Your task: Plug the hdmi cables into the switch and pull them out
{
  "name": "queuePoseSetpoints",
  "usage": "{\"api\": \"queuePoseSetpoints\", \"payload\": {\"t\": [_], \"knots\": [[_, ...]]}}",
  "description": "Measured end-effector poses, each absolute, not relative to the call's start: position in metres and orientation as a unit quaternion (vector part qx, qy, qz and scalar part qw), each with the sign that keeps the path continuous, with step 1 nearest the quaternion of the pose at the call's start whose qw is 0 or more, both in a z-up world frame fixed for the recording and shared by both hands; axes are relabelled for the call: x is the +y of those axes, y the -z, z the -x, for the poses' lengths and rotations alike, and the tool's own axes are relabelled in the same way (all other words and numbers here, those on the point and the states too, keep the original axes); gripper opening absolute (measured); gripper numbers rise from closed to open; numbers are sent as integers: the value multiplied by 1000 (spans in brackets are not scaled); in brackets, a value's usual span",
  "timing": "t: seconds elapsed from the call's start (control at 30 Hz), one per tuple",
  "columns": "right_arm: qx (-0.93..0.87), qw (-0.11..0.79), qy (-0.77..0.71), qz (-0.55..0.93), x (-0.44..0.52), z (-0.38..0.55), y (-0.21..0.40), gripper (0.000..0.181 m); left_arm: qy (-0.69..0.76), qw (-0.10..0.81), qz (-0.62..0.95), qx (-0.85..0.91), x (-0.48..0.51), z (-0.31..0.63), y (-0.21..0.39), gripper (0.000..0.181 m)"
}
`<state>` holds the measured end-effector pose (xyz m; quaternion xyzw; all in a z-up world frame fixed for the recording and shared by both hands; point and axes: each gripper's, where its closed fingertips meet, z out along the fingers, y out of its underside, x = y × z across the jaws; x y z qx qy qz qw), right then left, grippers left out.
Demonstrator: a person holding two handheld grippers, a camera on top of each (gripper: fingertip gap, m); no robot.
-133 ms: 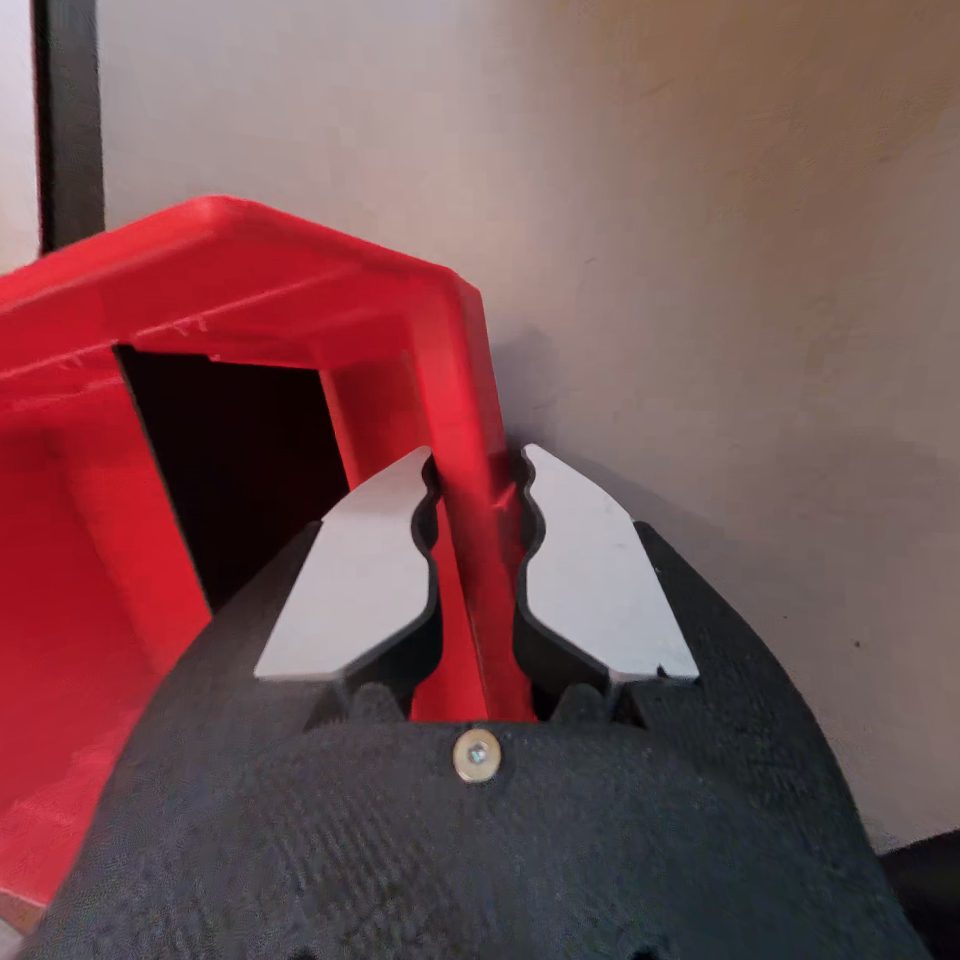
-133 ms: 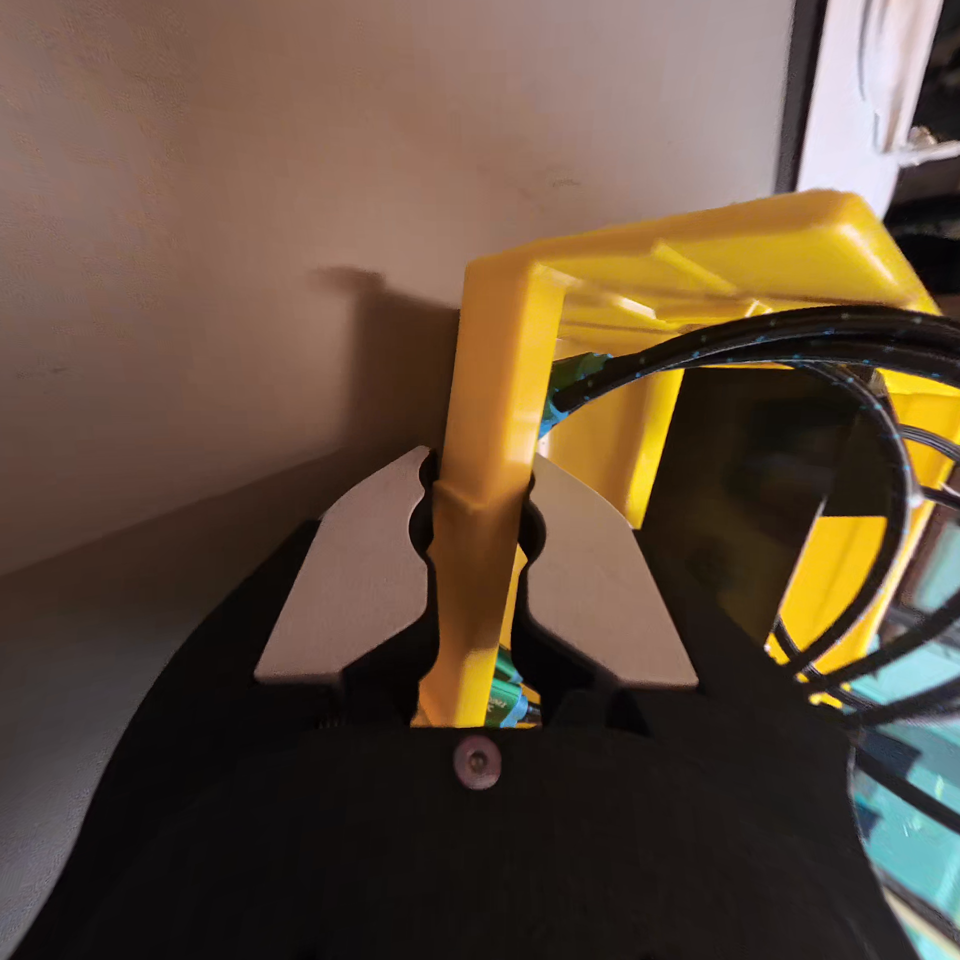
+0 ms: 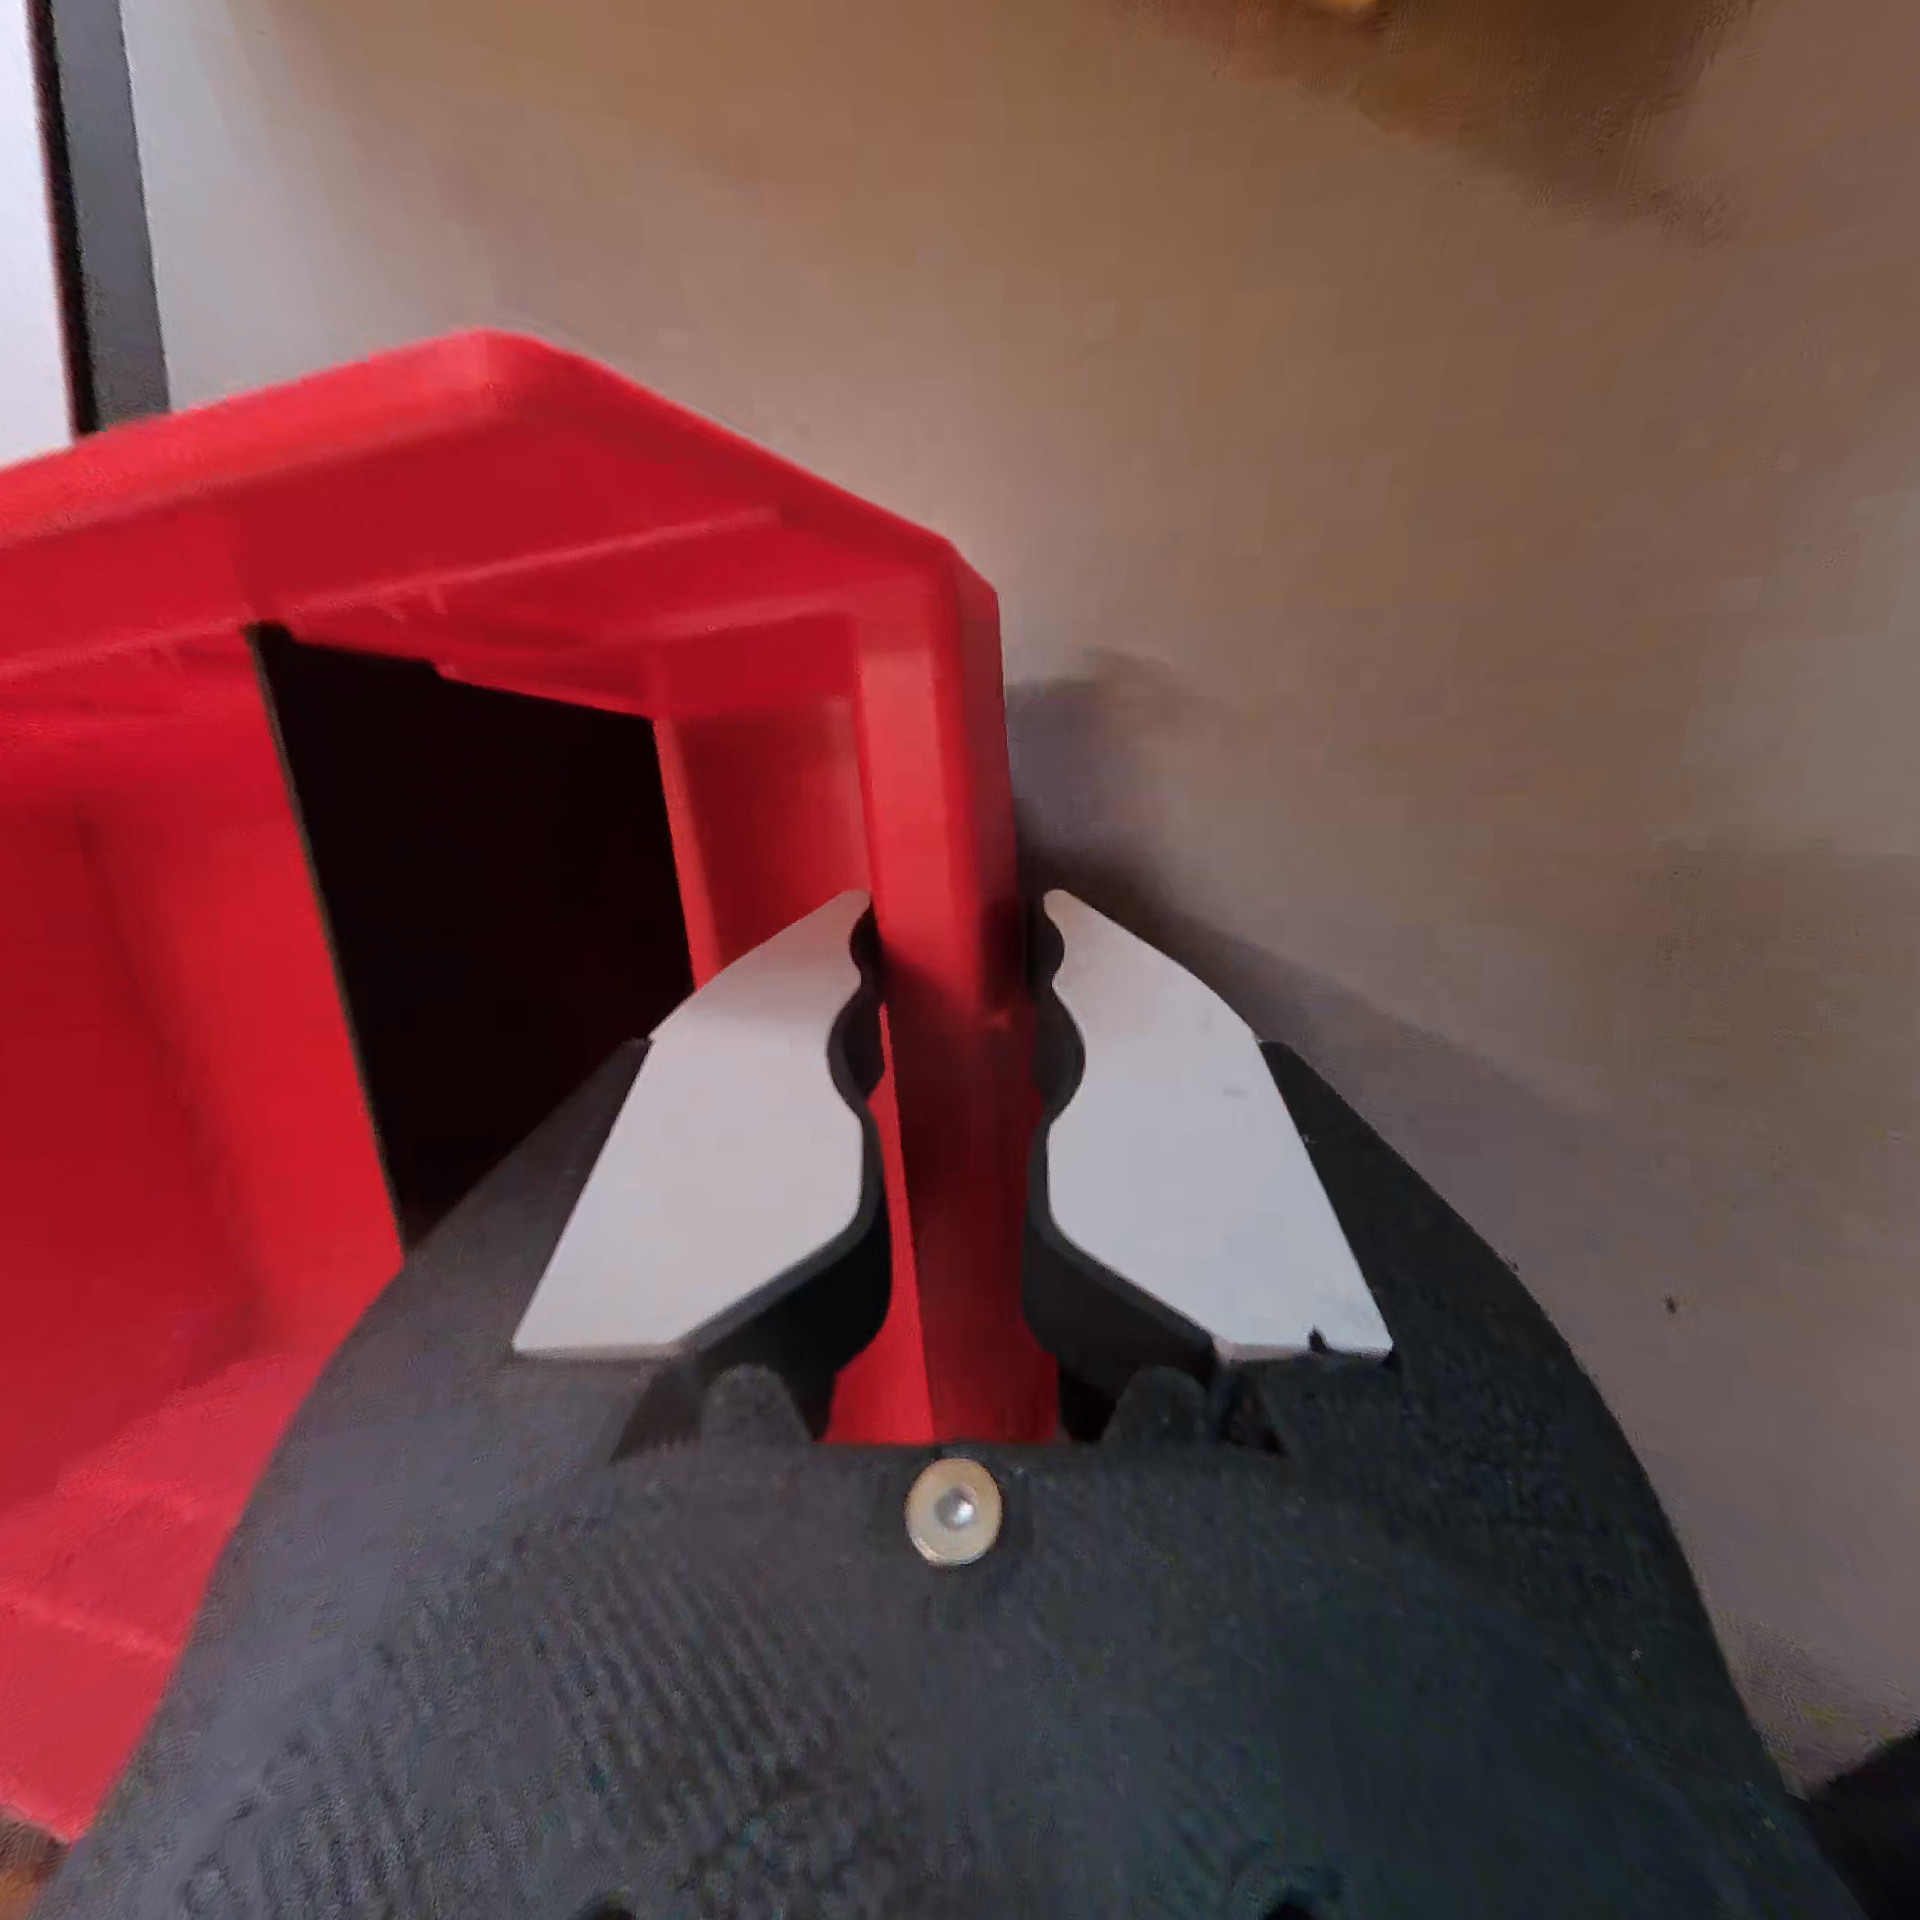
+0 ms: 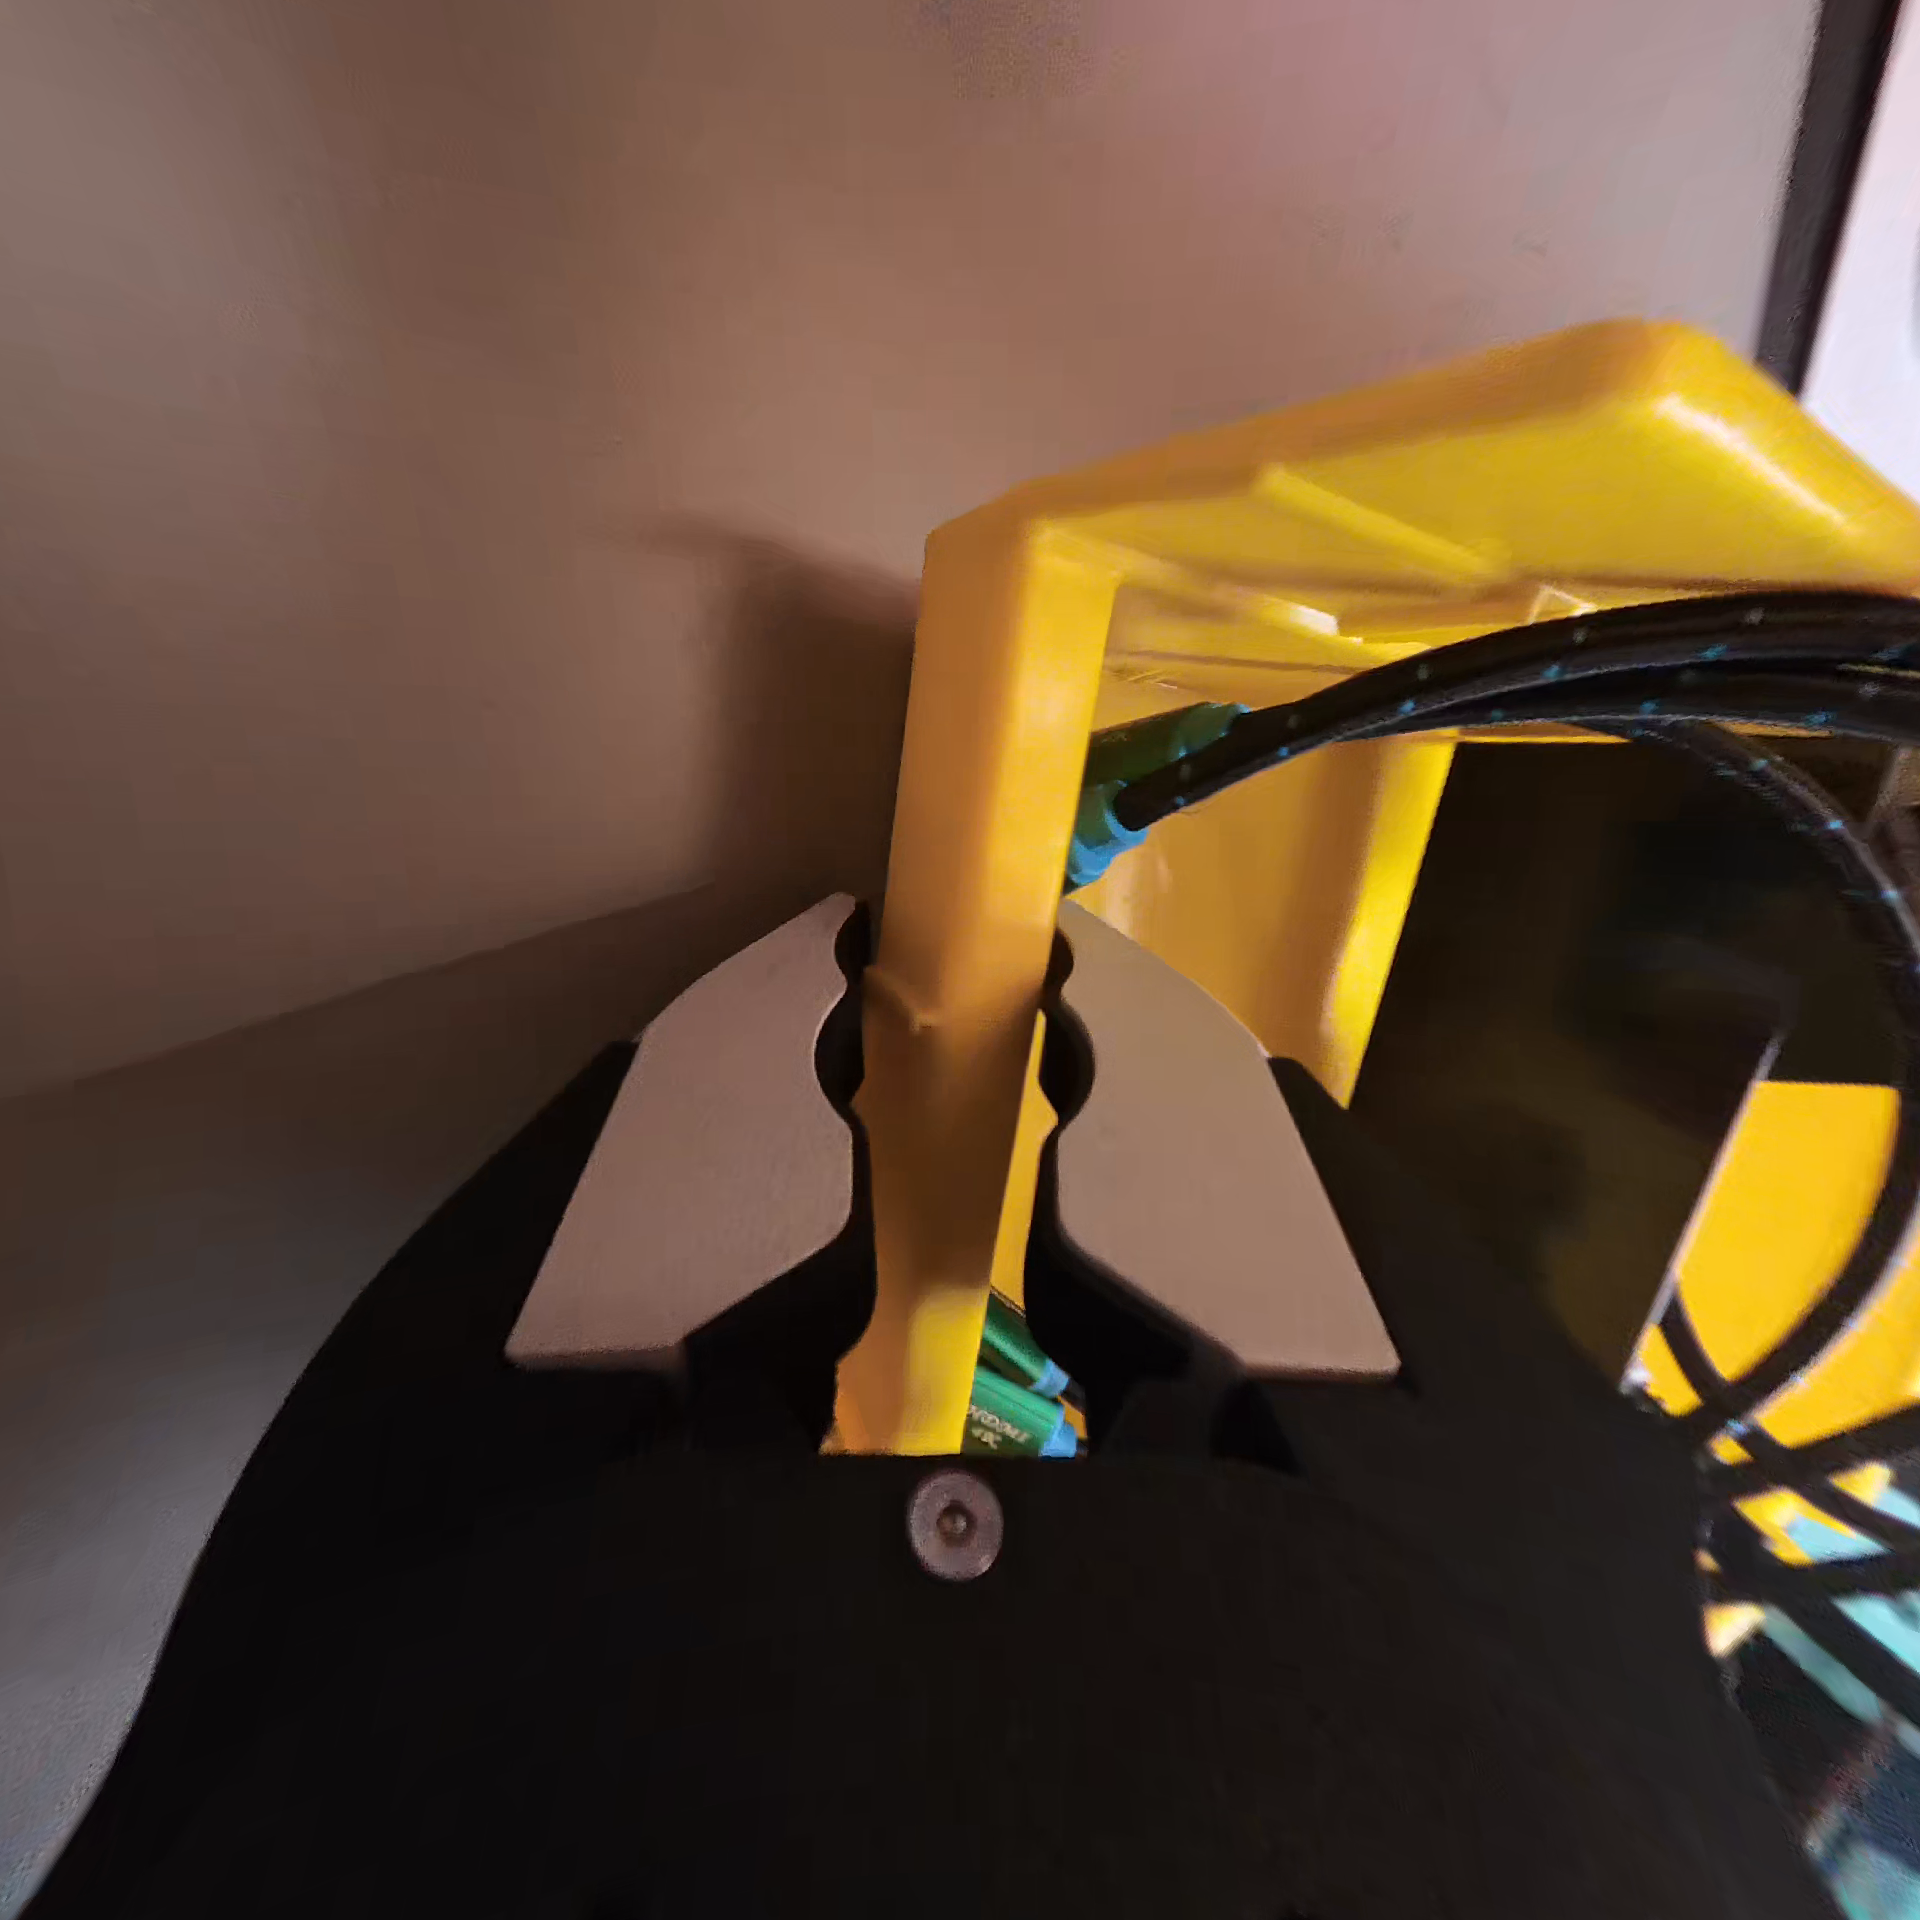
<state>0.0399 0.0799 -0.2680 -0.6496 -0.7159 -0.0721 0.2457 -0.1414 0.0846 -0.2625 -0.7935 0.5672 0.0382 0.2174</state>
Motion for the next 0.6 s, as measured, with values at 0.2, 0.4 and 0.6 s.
{"api": "queuePoseSetpoints", "payload": {"t": [0.2, 0.4, 0.6], "knots": [[-763, 212, 8, 611, 44, -31, 269, 33, 22, 239, 752, 614, 72, 122, 262, 26], [-795, 200, 4, 573, 19, -18, 270, 34, 80, 239, 707, 660, 49, 91, 263, 24], [-798, 200, 5, 569, 17, -18, 270, 34, 77, 240, 707, 661, 48, 92, 263, 23]]}}
